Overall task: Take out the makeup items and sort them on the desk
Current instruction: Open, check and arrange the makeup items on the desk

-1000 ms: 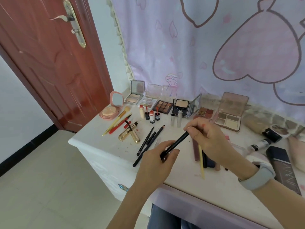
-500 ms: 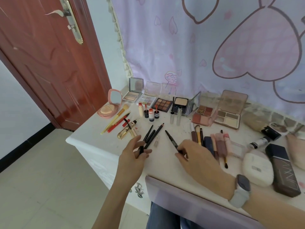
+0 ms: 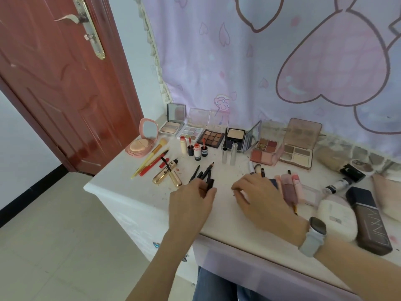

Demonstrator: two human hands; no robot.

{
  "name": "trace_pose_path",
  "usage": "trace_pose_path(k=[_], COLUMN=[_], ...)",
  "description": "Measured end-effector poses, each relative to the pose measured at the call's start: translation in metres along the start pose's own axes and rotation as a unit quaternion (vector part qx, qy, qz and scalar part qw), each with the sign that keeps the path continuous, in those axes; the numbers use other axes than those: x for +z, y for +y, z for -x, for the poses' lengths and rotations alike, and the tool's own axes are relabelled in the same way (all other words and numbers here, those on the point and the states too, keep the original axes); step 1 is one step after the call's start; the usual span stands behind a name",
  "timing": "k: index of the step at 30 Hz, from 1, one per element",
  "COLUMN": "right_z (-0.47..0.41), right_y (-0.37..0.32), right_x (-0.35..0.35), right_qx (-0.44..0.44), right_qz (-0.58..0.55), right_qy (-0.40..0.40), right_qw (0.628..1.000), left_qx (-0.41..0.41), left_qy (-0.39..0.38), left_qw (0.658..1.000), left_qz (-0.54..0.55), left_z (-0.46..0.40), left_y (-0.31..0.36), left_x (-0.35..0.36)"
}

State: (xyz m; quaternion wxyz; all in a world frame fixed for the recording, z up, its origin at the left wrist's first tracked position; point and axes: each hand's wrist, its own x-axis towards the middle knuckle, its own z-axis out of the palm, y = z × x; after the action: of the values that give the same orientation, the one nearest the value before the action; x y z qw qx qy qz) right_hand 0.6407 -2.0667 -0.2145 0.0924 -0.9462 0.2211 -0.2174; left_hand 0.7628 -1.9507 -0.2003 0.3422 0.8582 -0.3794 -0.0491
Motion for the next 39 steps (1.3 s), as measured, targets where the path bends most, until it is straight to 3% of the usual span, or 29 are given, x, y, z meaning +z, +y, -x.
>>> trace_pose_path(k=[4, 7, 13, 16, 20, 23, 25, 27, 30, 35, 39], right_z=[-0.004, -0.005, -0.007, -0.009, -0.012, -0.013, -0.015, -0.015, -0.011, -0.003, -0.001], right_y=[0.026, 0.028, 0.015, 0.014, 0.013, 0.014, 0.017, 0.021, 0.022, 0.009, -0.001], right_x=[-0.009, -0.006, 0.0, 0.0, -0.004, -0.022, -0.041, -0.057, -0.068, -0.062, -0.053], right_qx=[0.068, 0.066, 0.025, 0.045, 0.072, 0.093, 0.124, 0.148, 0.173, 0.135, 0.121], right_qz=[0.113, 0.162, 0.249, 0.244, 0.218, 0.113, -0.033, -0.193, -0.369, -0.46, -0.503], right_qy=[-0.043, -0.077, -0.061, -0.094, -0.075, -0.07, -0.141, -0.219, -0.271, -0.281, -0.273], right_qw=[0.99, 0.982, 0.966, 0.964, 0.97, 0.987, 0.982, 0.945, 0.872, 0.831, 0.811], left_qx=[0.071, 0.076, 0.06, 0.055, 0.06, 0.109, 0.109, 0.058, 0.008, -0.055, -0.074], left_qy=[0.022, -0.002, 0.047, 0.066, 0.082, 0.082, 0.052, 0.022, 0.004, 0.107, 0.137], left_qw=[0.979, 0.968, 0.966, 0.966, 0.977, 0.989, 0.991, 0.983, 0.955, 0.913, 0.883], left_qz=[-0.188, -0.241, -0.247, -0.244, -0.188, -0.059, 0.059, 0.175, 0.298, 0.391, 0.443], left_z=[-0.009, -0.015, -0.013, -0.015, -0.014, -0.012, -0.012, -0.011, -0.004, 0.005, 0.006], left_y=[0.017, 0.015, 0.006, 0.004, 0.007, 0.009, 0.012, 0.016, 0.021, 0.024, 0.015], left_x=[0.026, 0.039, 0.043, 0.042, 0.037, 0.031, 0.025, 0.02, 0.019, 0.015, 0.005])
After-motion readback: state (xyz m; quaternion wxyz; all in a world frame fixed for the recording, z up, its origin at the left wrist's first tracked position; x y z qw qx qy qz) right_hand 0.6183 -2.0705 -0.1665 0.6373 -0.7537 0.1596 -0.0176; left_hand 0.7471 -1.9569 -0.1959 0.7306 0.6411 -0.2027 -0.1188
